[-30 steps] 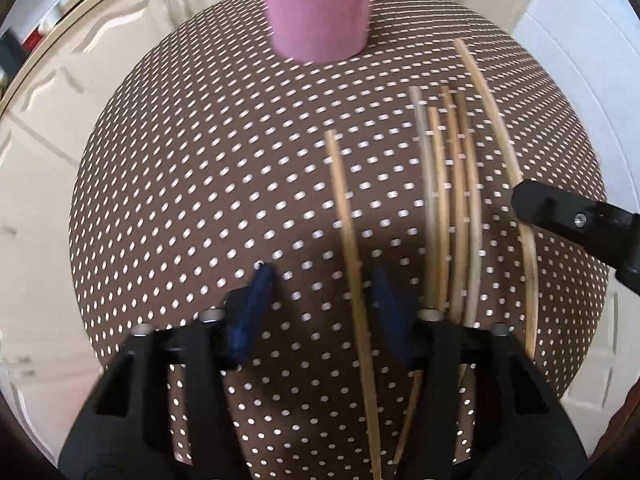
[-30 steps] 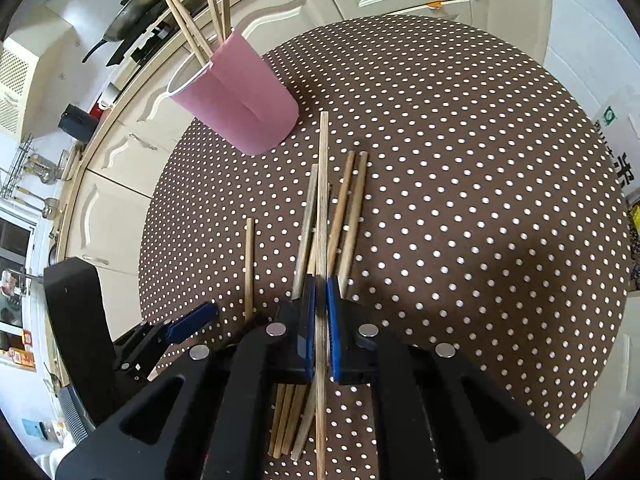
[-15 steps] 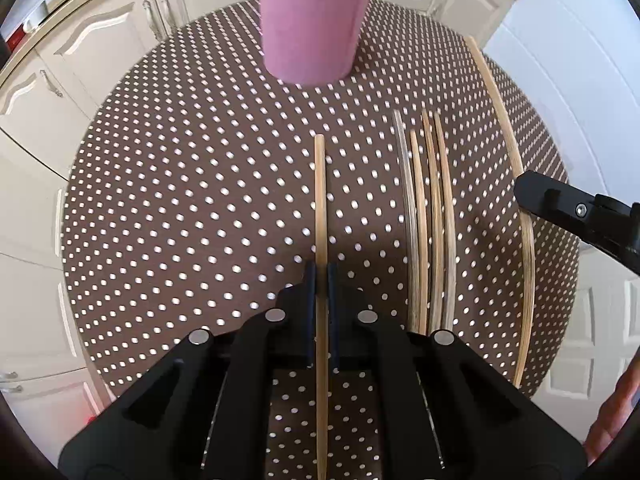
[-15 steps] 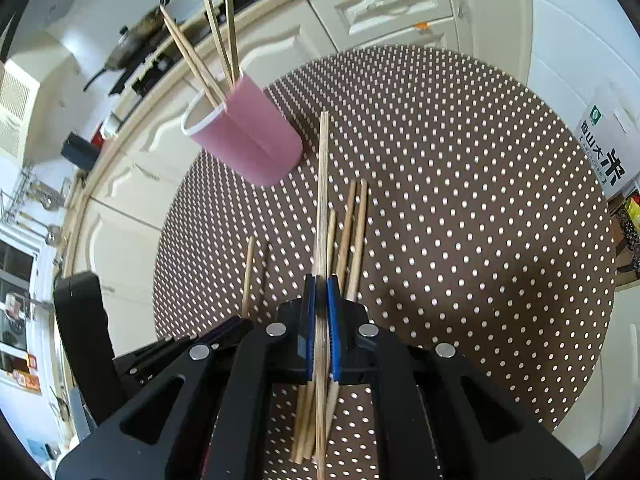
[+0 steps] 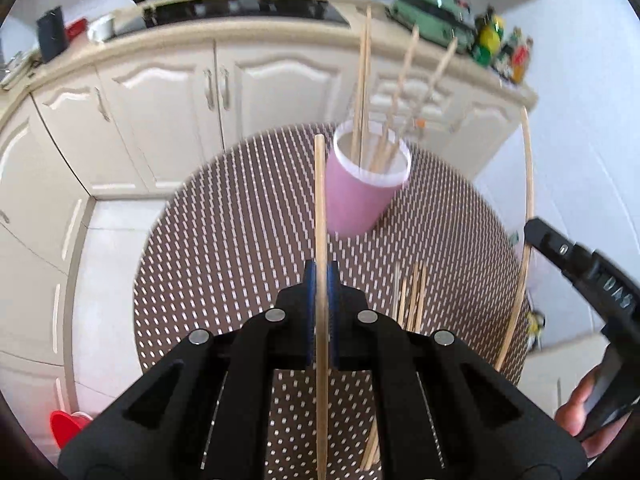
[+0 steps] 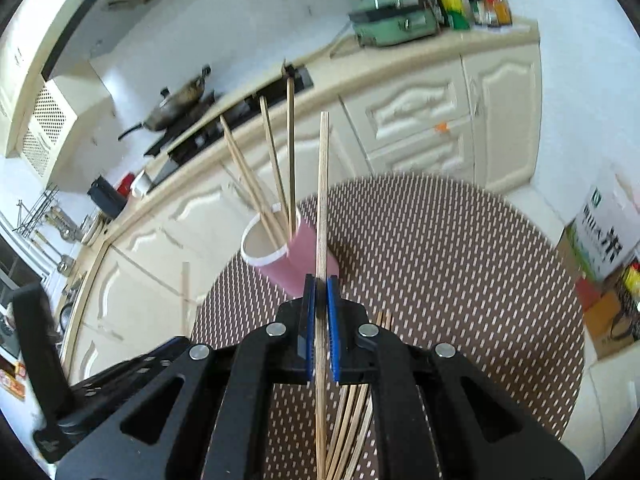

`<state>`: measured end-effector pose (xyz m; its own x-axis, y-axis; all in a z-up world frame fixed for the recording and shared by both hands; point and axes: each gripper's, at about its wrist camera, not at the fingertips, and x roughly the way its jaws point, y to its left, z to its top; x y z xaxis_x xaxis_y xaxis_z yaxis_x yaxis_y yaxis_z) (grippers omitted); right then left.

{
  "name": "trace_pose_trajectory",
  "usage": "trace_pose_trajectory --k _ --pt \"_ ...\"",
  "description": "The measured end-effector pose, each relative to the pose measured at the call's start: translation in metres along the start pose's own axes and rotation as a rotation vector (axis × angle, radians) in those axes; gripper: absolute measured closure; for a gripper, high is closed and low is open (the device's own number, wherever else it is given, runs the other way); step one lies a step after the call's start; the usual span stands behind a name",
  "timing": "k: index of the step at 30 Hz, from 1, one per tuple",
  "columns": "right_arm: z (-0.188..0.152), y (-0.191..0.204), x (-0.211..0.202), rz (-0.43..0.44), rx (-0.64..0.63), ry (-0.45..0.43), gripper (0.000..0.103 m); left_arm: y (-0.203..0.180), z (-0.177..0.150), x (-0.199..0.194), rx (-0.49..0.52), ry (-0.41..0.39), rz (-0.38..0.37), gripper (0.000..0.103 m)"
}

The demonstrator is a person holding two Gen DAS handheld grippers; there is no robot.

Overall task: Organize utensils
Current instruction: 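Lift both held sticks upright and carry them over the pink cup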

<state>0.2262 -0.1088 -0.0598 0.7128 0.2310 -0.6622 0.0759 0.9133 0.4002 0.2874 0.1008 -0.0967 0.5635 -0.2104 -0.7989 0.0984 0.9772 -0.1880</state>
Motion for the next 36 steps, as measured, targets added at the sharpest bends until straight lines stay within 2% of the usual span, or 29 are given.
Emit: trace_pose_trajectory --k 4,8,15,27,36 --pt "0.016 0.005 0.001 0.030 -0.028 -0.046 0.098 -0.007 0.017 -0.028 -0.039 -0.097 0.016 0.097" --pt "0.035 0.005 -0.002 0.095 -0.039 -0.075 0.098 -0.020 0.030 -0.055 -0.051 -0.179 0.036 0.097" --pt "0.064 -0.005 -0.011 0.168 -0.041 -0.107 0.098 -0.046 0.051 -0.076 -0.075 -0.273 0.074 0.097" --pt "0.101 -0.011 -0.015 0.251 -0.035 -0.146 0.098 -0.079 0.075 -0.083 -0.081 -0.345 0.124 0.097" --pt "0.122 -0.007 -0.009 0.301 0.006 -0.197 0.098 -0.083 0.102 -0.082 -0.104 -0.392 0.154 0.097"
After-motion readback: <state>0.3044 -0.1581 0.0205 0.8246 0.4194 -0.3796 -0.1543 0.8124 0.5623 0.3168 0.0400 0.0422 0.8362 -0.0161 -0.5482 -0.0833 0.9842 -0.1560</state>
